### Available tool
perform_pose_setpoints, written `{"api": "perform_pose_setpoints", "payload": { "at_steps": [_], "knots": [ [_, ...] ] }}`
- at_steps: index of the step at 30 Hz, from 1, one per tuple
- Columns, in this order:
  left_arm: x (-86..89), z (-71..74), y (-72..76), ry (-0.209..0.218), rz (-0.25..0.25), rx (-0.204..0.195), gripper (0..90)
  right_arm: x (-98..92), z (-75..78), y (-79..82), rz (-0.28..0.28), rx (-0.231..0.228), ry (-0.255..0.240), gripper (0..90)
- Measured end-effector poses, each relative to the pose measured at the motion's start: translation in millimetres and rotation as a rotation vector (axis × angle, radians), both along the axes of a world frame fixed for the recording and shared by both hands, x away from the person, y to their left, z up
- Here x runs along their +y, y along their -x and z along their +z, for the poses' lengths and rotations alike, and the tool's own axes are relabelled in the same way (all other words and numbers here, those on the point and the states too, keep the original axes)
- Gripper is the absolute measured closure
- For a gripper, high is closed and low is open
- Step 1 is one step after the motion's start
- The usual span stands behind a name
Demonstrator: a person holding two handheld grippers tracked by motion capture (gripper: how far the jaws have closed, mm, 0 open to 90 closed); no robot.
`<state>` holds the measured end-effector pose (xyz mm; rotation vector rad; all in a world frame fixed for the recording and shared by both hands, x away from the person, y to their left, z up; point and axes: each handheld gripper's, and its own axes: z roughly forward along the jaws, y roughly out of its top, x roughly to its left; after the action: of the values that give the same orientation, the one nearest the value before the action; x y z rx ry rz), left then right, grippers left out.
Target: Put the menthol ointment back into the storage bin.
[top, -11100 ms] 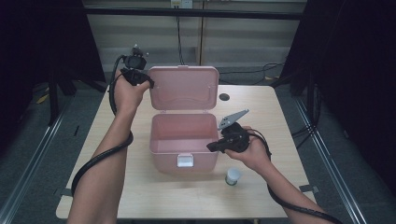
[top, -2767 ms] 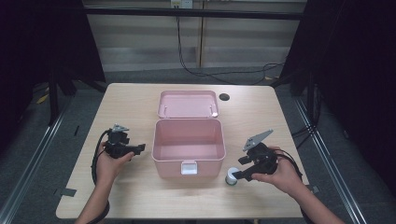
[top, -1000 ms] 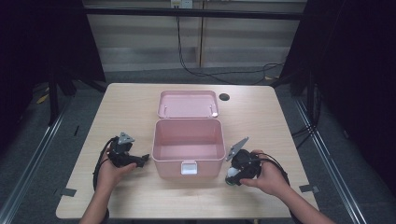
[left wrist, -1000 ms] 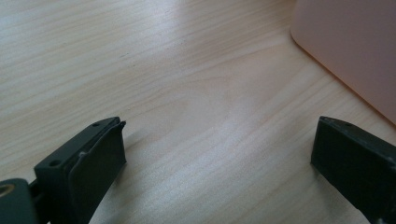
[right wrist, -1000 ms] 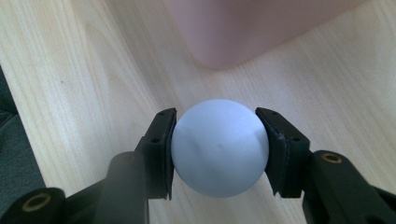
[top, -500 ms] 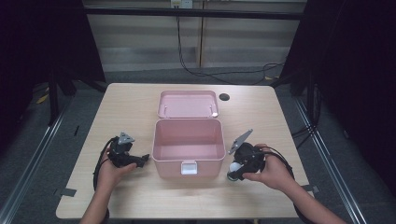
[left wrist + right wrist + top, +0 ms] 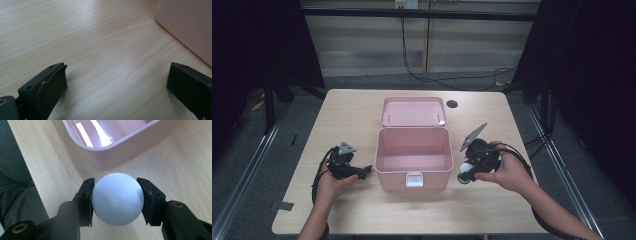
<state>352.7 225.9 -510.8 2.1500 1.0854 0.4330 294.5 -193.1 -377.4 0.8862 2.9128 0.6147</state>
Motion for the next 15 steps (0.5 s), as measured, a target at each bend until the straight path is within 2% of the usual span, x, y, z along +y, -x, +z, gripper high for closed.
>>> {"api": "perform_pose_setpoints", "payload": {
  "at_steps": [15],
  "knots": [
    [-0.2, -0.2, 0.0, 0.002, -0.002, 0.002, 1.9, 2.2, 33.1, -9.2, -0.005, -0.005, 0.004, 50.4]
  ]
}}
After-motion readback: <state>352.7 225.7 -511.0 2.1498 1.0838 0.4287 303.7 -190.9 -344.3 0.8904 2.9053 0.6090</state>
